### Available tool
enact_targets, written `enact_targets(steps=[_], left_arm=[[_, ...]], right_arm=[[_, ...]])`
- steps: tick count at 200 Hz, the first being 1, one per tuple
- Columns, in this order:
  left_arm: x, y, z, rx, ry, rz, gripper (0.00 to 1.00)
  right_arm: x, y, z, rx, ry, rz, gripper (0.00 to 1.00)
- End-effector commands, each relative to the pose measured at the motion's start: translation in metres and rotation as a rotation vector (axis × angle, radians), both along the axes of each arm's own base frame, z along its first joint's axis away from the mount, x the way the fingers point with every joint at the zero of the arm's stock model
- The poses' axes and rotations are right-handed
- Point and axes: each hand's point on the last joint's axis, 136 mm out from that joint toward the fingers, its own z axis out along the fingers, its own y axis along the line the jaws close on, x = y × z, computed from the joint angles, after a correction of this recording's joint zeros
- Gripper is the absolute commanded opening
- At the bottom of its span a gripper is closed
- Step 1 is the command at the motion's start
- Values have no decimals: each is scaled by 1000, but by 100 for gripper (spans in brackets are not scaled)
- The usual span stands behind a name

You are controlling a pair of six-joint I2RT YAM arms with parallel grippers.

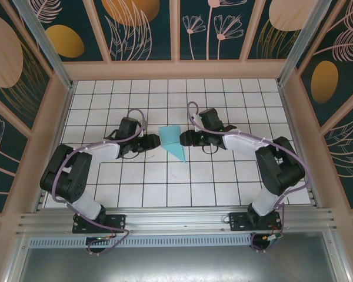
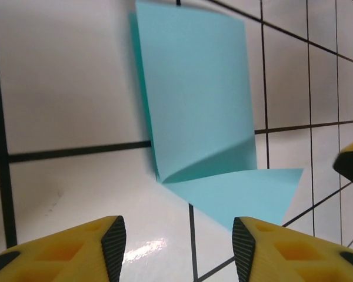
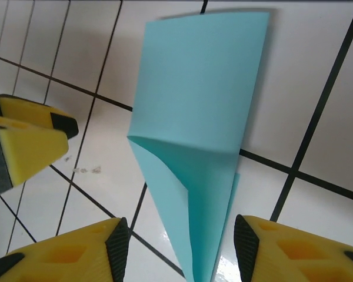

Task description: Fold a paper plane with a square sheet of paper (fold left side to right side)

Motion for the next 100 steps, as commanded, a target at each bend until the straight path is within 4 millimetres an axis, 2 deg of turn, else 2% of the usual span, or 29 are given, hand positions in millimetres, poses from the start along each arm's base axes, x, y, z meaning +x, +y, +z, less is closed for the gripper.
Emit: enact_targets(steps=[1,33,91,93,100], left_arm=[[6,-16,12,-103,-19,-7,56],[4,-22,8,-120,-6,-17,57],[2,-37,5,-133,13,-41,59],[1,-37,-3,-125,30,-41,59],[1,-38,-6,-124,40,-41,59]], right_arm=[[8,11,-8,7,-31,62,53],[11,21,-17,22,-13,92,50],[20,7,-32,-67,-6,27,26],[19,7,-32,-67,-3,28,25],[19,7,-32,-66,-3,29,20]])
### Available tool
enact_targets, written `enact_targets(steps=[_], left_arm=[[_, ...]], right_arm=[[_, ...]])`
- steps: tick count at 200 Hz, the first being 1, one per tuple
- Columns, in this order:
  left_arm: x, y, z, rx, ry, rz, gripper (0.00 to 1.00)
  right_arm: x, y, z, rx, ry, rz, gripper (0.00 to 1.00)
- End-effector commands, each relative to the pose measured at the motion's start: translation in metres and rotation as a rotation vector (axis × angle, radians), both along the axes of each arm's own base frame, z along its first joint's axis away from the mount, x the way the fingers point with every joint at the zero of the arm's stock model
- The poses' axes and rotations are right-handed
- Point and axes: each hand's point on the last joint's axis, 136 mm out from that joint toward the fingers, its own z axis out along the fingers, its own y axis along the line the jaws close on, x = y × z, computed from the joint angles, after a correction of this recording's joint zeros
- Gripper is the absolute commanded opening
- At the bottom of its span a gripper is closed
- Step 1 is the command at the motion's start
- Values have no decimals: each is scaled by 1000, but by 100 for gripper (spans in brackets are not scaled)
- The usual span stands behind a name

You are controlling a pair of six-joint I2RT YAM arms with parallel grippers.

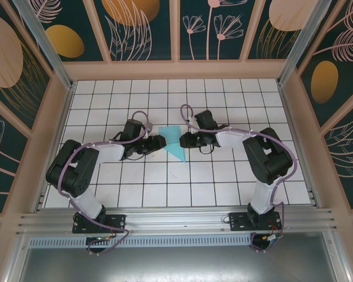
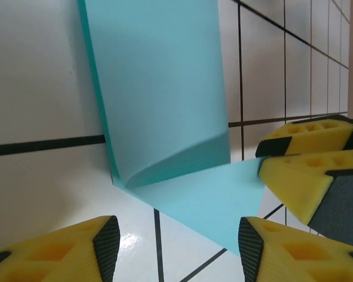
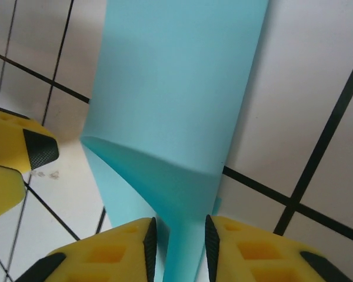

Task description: Fold a paper plane with a square sheet of paper (fold left side to right side)

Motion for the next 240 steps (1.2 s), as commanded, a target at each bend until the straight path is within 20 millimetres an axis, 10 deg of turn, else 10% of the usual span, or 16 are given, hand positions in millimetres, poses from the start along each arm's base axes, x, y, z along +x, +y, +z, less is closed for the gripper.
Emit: enact_targets(steps=[1,25,75,147,240], left_arm=[[5,-11,0,-27,3,-13,59],[5,-21,-2,-32,9,-35,59],[16,-35,5,-51,-11,-59,51],[23,-46,32,-100,-57,-67,32],[27,-47,44,-114,-65,-42,28]], right_arm=[[8,0,3,-18,-24,-6,19],[6,0,1,-16,-16,0,5],[6,-2,1,-28,-17,-10,8],[-2,-28,58,-131,-310,-97,53],[-44,21,12,-218,-301,58,48]])
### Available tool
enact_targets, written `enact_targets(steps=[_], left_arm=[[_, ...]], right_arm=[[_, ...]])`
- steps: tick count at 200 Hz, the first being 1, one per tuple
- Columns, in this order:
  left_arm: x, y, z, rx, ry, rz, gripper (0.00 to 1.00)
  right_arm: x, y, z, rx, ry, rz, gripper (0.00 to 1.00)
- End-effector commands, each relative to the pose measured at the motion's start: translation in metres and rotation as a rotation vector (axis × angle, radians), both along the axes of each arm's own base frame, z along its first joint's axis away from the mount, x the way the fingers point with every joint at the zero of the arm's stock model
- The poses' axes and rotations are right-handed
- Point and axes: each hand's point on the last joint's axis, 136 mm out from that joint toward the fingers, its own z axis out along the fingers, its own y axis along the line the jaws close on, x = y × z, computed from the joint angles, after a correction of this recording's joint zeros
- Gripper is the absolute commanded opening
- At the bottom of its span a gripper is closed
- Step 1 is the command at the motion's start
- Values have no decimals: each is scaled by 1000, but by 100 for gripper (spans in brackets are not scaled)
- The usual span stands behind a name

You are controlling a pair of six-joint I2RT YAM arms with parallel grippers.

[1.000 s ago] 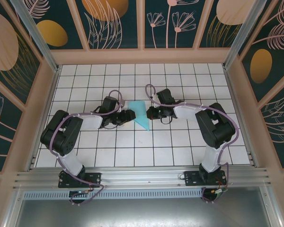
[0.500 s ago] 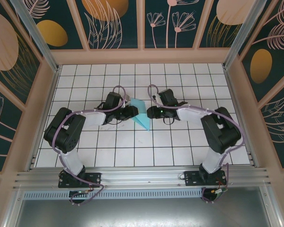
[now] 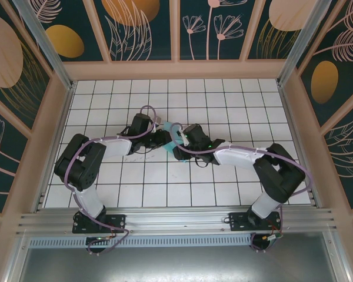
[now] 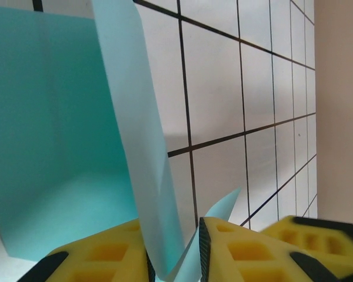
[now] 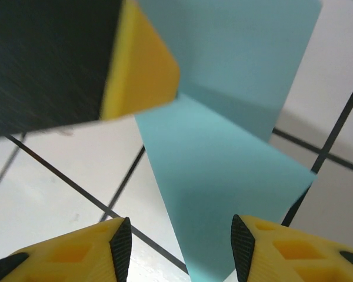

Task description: Fold a paper plane with a square sheet of paper (fold left side to right side)

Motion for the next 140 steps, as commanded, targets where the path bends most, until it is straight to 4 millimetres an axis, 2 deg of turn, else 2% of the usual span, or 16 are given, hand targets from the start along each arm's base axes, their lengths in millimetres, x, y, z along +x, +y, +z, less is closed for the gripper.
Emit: enact_targets(steps=[1,53,92,140], left_arm=[[6,-8,24,-42,-41,-3,28],[7,-9,28,-46,-42,-1,28],[9,-8,29,-38,-48,5,28],[11,-2,37,-3,-78,22,39]], right_arm=[[6,7,-7,-29,-31,3,48],[11,9,-17,-51,-34,-10,45],[16,8,-21,-82,-43,-16,37],[13,6,-26,-91,-32,-14,21]])
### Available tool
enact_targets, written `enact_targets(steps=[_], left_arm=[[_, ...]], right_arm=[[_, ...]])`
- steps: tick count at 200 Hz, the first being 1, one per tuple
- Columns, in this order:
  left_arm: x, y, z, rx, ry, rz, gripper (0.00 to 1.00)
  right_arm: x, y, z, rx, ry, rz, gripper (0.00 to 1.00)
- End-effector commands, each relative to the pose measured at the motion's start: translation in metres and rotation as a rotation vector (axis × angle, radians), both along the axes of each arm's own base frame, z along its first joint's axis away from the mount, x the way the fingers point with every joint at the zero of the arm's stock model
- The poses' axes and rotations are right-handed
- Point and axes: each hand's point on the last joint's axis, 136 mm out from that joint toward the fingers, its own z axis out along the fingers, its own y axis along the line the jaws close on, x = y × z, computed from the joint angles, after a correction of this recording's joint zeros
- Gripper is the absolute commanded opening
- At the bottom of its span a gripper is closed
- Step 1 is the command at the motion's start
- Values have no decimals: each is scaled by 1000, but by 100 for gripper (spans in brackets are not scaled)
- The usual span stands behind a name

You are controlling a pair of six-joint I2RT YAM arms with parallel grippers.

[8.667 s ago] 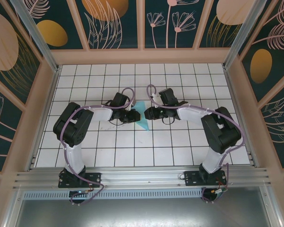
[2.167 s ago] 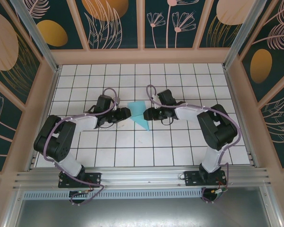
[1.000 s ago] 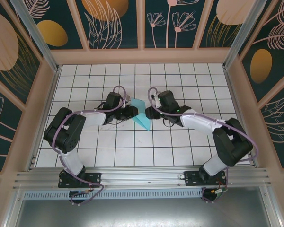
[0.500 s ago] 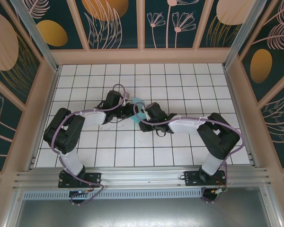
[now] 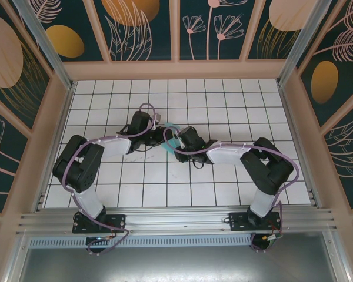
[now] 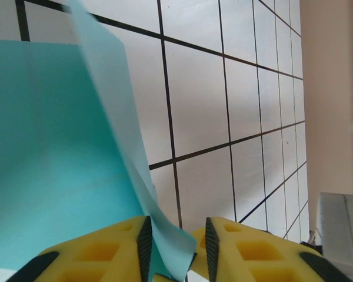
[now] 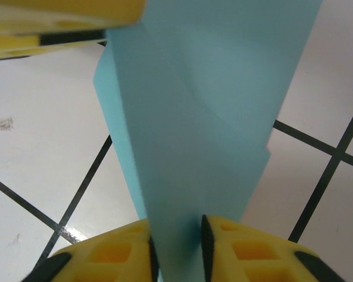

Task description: Fold a paper plane with a square sheet of paper (fold left side to right side)

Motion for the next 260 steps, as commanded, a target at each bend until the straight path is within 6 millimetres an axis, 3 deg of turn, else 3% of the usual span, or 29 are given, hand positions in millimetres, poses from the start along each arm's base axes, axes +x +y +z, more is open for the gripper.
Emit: enact_targets(steps=[1,50,94,118,160,171,176,216,260], left_arm=[[5,0,21,12,-53,8,40],[4,25,37,30,-87,64,54],[0,49,35,50,-87,114,54],[-3,44,21,40,-51,86,46],[-3,25,4,12,-7,24,39],[-1,21,6,4,-14,16,39],[-1,19,-6,15,12,12,39],[3,4,-18,16,31,-16,41],[3,0,-36,38,69,-14,43]], right_arm=[[5,4,3,-4,-24,0,20],[1,3,-5,-15,-1,8,13],[-4,12,-3,58,57,37,9],[-7,16,-1,101,90,51,8],[-8,13,-8,117,128,41,7],[-8,13,-8,126,133,41,7],[-8,13,-8,127,135,39,7],[-9,12,-9,138,147,36,7],[-8,12,-9,158,162,35,7]])
